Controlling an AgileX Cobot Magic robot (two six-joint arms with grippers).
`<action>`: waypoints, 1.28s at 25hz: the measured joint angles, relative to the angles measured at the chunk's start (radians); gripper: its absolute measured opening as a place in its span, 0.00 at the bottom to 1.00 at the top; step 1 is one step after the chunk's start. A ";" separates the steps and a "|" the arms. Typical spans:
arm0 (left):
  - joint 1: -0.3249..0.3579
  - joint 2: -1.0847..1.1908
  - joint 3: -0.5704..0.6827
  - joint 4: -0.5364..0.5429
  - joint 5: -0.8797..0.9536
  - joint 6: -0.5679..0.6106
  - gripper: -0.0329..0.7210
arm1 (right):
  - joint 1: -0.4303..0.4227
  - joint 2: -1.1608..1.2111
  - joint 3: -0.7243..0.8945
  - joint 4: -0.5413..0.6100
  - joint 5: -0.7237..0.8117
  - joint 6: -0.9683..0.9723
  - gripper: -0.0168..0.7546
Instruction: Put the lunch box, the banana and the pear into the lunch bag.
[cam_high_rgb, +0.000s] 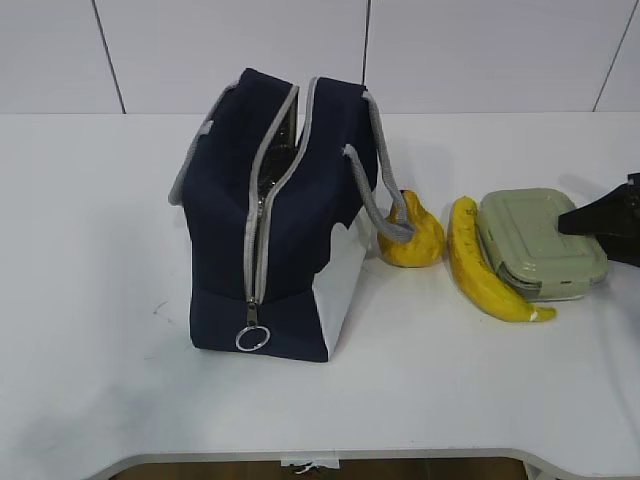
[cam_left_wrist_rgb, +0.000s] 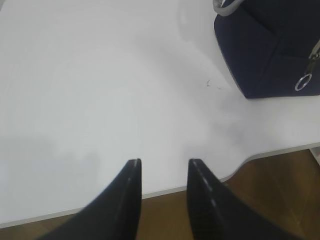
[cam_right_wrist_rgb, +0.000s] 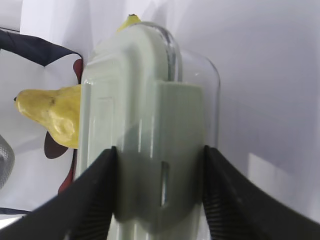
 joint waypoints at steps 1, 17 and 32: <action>0.000 0.000 0.000 0.000 0.000 0.000 0.36 | 0.000 0.000 0.000 0.000 0.000 0.018 0.53; 0.000 0.003 0.000 -0.023 0.000 0.000 0.36 | 0.000 -0.088 0.000 -0.056 -0.020 0.366 0.52; 0.000 0.277 -0.076 -0.320 -0.062 0.022 0.36 | 0.055 -0.302 0.000 -0.078 -0.009 0.443 0.52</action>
